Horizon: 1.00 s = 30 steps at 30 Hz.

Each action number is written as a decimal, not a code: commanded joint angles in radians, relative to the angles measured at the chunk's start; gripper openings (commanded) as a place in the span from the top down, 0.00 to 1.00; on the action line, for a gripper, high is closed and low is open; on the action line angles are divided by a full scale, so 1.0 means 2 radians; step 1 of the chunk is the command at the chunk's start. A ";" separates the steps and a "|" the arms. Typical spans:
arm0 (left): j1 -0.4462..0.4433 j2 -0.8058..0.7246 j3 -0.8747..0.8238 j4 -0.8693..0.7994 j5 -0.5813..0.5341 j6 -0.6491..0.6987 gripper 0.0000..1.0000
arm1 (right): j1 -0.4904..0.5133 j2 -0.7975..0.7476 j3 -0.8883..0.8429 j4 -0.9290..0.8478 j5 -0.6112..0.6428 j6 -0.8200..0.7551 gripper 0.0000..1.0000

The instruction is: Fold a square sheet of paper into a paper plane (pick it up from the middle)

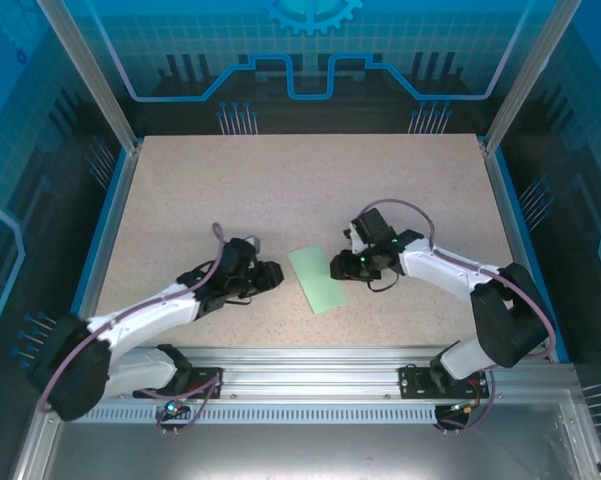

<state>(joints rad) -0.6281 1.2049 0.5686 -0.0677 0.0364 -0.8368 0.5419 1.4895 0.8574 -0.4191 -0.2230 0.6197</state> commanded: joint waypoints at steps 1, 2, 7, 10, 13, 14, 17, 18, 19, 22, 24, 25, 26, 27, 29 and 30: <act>-0.016 0.052 0.030 0.035 0.028 -0.003 0.60 | -0.010 -0.024 -0.028 0.036 -0.033 -0.006 0.58; -0.017 0.066 0.029 0.045 0.030 -0.009 0.60 | -0.009 -0.031 -0.035 0.039 -0.029 -0.007 0.57; -0.017 0.105 0.034 0.064 0.033 -0.014 0.57 | -0.009 -0.080 -0.066 0.069 -0.018 -0.001 0.55; -0.017 0.115 0.030 0.075 0.033 -0.010 0.52 | -0.008 -0.120 -0.066 0.061 0.002 -0.004 0.55; -0.017 0.129 0.033 0.081 0.043 -0.012 0.51 | -0.006 -0.176 -0.070 0.032 0.048 0.011 0.46; -0.017 0.133 0.032 0.087 0.046 -0.013 0.50 | -0.006 -0.197 -0.071 0.022 0.064 0.014 0.44; -0.017 0.139 0.032 0.098 0.054 -0.013 0.49 | -0.007 -0.259 -0.085 0.004 0.110 0.019 0.33; -0.016 0.140 0.034 0.102 0.059 -0.013 0.49 | -0.007 -0.280 -0.092 0.001 0.120 0.019 0.27; -0.016 0.142 0.036 0.106 0.062 -0.012 0.49 | -0.008 -0.301 -0.098 0.000 0.129 0.018 0.21; -0.016 0.151 0.048 0.104 0.067 -0.012 0.49 | -0.017 -0.342 -0.119 0.002 0.143 0.017 0.08; -0.017 0.156 0.054 0.101 0.066 -0.017 0.49 | -0.024 -0.354 -0.135 0.015 0.136 0.020 0.01; -0.016 0.158 0.056 0.099 0.065 -0.019 0.49 | -0.029 -0.355 -0.142 0.022 0.128 0.022 0.01; -0.016 0.158 0.056 0.098 0.066 -0.020 0.49 | -0.035 -0.353 -0.149 0.032 0.114 0.023 0.01; -0.016 0.157 0.056 0.095 0.065 -0.023 0.49 | -0.041 -0.350 -0.155 0.041 0.103 0.028 0.01; -0.016 0.151 0.049 0.097 0.063 -0.028 0.48 | -0.050 -0.336 -0.163 0.049 0.093 0.041 0.00; -0.015 0.147 0.044 0.100 0.061 -0.032 0.47 | -0.054 -0.326 -0.165 0.056 0.081 0.040 0.01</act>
<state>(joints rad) -0.6575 1.5127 0.6556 0.1184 0.1410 -0.8719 0.4618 0.8112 0.5476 -0.3614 -0.0109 0.6731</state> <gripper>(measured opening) 0.520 0.993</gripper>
